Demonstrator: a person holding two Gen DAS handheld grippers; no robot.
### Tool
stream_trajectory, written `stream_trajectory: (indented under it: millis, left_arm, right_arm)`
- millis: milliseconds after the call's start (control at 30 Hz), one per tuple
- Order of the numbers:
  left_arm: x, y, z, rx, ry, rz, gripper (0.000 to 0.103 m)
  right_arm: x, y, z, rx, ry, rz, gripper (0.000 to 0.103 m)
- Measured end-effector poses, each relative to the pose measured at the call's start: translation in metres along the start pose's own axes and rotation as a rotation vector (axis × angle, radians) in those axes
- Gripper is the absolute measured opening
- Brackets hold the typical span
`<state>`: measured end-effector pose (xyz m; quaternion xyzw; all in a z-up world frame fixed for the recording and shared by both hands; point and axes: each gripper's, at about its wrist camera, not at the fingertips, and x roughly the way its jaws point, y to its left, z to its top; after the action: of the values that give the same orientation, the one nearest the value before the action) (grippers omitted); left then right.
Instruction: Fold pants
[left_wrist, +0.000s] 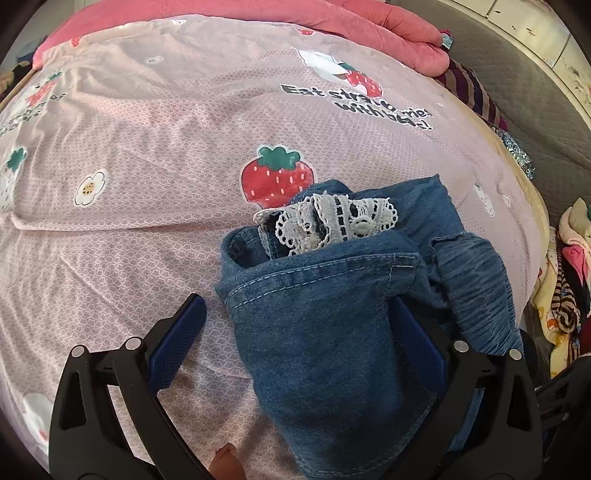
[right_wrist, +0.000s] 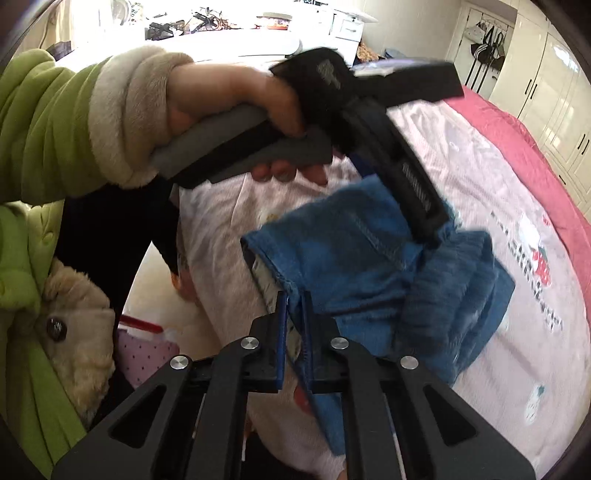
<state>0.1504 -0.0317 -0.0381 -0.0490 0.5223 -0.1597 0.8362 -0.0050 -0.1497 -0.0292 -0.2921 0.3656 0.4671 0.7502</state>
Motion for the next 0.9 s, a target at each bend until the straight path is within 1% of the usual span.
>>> stream_trajectory:
  millis: [67, 167, 233, 300, 400, 500, 533, 600, 667, 700, 800, 833, 867, 900]
  left_arm:
    - [0.001, 0.000, 0.000, 0.001, 0.000, 0.003, 0.095]
    - [0.001, -0.001, -0.001, 0.003, 0.000, 0.005, 0.095]
    - [0.000, -0.002, -0.001, 0.005, 0.001, 0.006, 0.095]
    - [0.000, -0.002, -0.001, 0.004, 0.001, 0.006, 0.095]
    - [0.000, -0.002, -0.002, -0.001, -0.005, 0.003, 0.095]
    - [-0.003, -0.002, -0.003, -0.006, -0.010, 0.002, 0.095]
    - [-0.004, -0.002, -0.003, -0.005, -0.011, 0.003, 0.095]
    - [-0.005, -0.003, -0.004, -0.002, -0.014, 0.003, 0.095]
    - [-0.006, -0.004, -0.004, -0.002, -0.014, 0.004, 0.095]
    - [-0.007, -0.005, -0.004, -0.002, -0.015, 0.004, 0.094]
    - [-0.008, -0.005, -0.005, -0.001, -0.019, 0.003, 0.094]
    - [-0.009, -0.005, -0.005, -0.003, -0.020, 0.000, 0.094]
    - [-0.009, -0.006, -0.005, -0.003, -0.020, 0.000, 0.094]
    - [-0.010, -0.007, -0.005, -0.003, -0.024, -0.003, 0.094]
  right_arm:
    - [0.007, -0.003, -0.004, 0.030, 0.001, 0.010, 0.007]
    - [0.012, -0.001, -0.007, 0.030, 0.000, 0.001, 0.007]
    - [0.014, -0.005, -0.009, 0.075, -0.006, 0.017, 0.007]
    - [0.012, -0.013, -0.012, 0.147, -0.019, 0.051, 0.009]
    - [0.004, -0.023, -0.014, 0.228, -0.033, 0.088, 0.010]
    - [-0.006, -0.026, -0.013, 0.265, -0.056, 0.092, 0.011]
    - [-0.009, -0.027, -0.012, 0.277, -0.060, 0.096, 0.013]
    - [-0.015, -0.028, -0.011, 0.303, -0.075, 0.120, 0.027]
    - [-0.022, -0.031, -0.008, 0.335, -0.095, 0.150, 0.034]
    - [-0.027, -0.031, -0.005, 0.351, -0.109, 0.155, 0.035]
    - [-0.042, -0.037, 0.002, 0.381, -0.164, 0.134, 0.035]
    - [-0.044, -0.040, 0.004, 0.396, -0.181, 0.104, 0.035]
    - [-0.044, -0.042, 0.006, 0.404, -0.177, 0.079, 0.035]
    - [-0.038, -0.045, 0.007, 0.421, -0.148, 0.059, 0.035]
